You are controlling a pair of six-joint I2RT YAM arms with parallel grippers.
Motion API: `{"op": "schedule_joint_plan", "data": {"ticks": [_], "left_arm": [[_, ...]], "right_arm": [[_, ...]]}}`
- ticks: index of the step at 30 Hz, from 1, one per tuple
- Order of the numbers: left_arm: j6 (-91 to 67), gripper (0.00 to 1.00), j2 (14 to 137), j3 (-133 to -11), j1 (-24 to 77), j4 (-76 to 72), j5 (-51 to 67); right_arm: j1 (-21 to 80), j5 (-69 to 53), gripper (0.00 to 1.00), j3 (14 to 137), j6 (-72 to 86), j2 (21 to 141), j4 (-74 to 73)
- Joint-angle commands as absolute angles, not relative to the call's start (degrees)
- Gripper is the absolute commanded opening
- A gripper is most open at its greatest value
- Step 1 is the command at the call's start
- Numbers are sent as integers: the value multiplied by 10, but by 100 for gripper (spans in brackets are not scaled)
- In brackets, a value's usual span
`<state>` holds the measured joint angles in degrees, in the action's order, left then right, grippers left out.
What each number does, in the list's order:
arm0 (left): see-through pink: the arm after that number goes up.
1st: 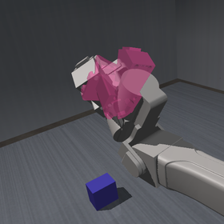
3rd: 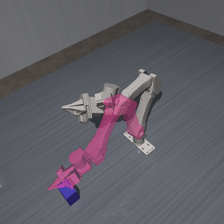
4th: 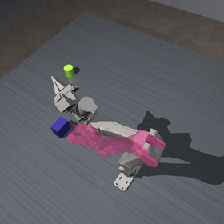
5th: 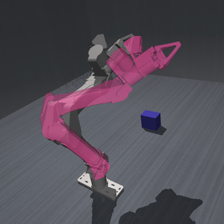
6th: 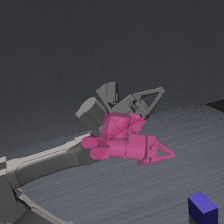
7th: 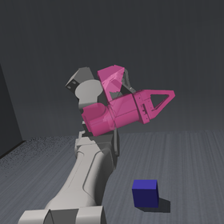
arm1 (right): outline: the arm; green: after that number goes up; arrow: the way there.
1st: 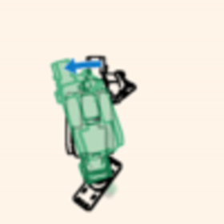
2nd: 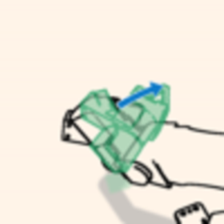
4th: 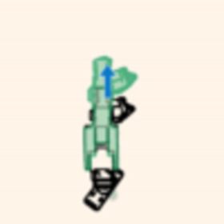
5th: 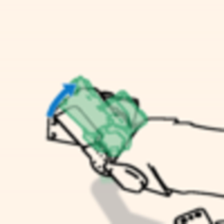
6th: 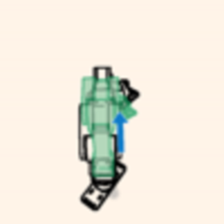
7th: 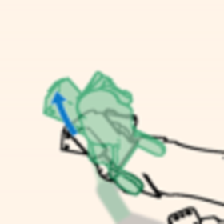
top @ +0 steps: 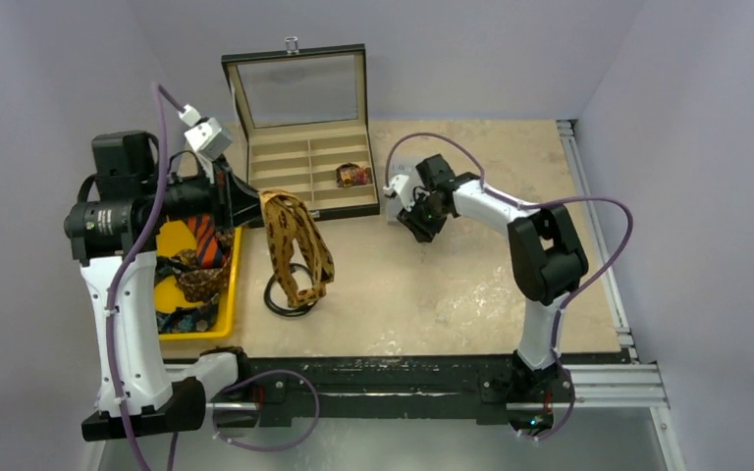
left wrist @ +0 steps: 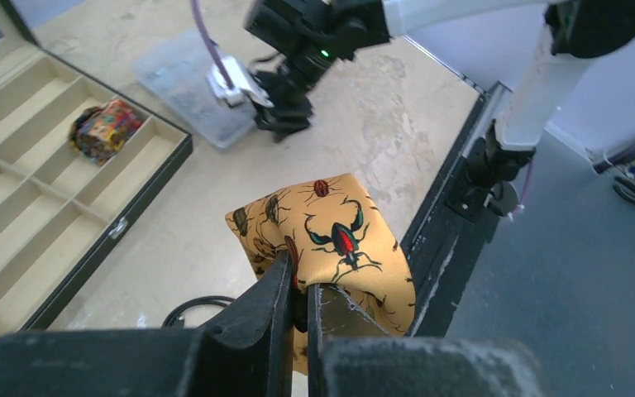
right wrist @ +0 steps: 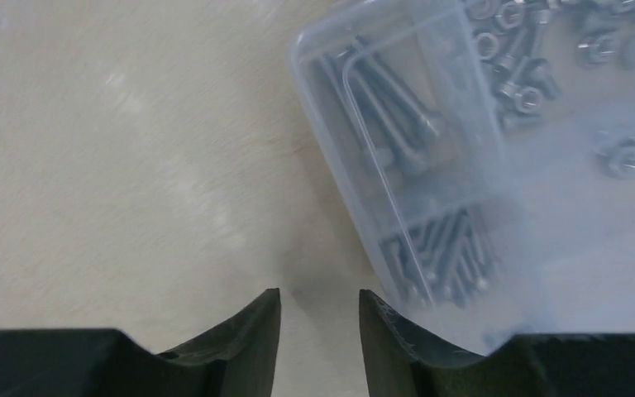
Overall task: Roll the ties
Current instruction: Move the storage box to the center of the board, then place the tie at the center of the board.
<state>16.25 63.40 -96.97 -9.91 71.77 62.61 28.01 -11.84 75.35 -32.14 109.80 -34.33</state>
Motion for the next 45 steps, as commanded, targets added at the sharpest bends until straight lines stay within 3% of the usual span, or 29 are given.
{"op": "schedule_joint_plan", "data": {"ticks": [1,7,11,15,16,17,18,20,21,22,27,33,38,45], "left_arm": [[191,0,662,-998,-24,717,642],[189,0,706,-1000,184,676,598],[133,0,795,-1044,315,601,584],[75,0,939,-1125,351,555,601],[83,18,978,-1151,349,569,577],[113,44,1024,-1182,341,600,555],[149,58,1063,-1214,325,630,521],[159,73,1100,-1219,272,615,459],[173,90,1099,-1194,243,606,454],[188,94,1081,-1163,223,595,437],[342,96,843,-838,234,492,389],[512,81,673,-559,409,475,390],[492,84,728,-498,578,399,248],[432,91,831,-503,641,281,104]], "right_arm": [[245,-157,44,838,-315,1057,-308],[150,-230,72,770,-286,902,-377],[43,-233,79,743,-298,849,-437],[-55,-248,86,743,-311,840,-505],[-71,-250,89,743,-312,843,-522],[-82,-249,91,744,-318,849,-545],[-92,-248,91,745,-330,855,-568],[-110,-245,92,741,-336,863,-599],[-115,-245,92,739,-341,865,-615],[-118,-241,92,738,-345,864,-626],[-115,-223,89,723,-359,846,-666],[-94,-274,81,691,-318,895,-670],[-94,-302,79,707,-297,925,-652],[-95,-275,80,725,-301,911,-647]]}}
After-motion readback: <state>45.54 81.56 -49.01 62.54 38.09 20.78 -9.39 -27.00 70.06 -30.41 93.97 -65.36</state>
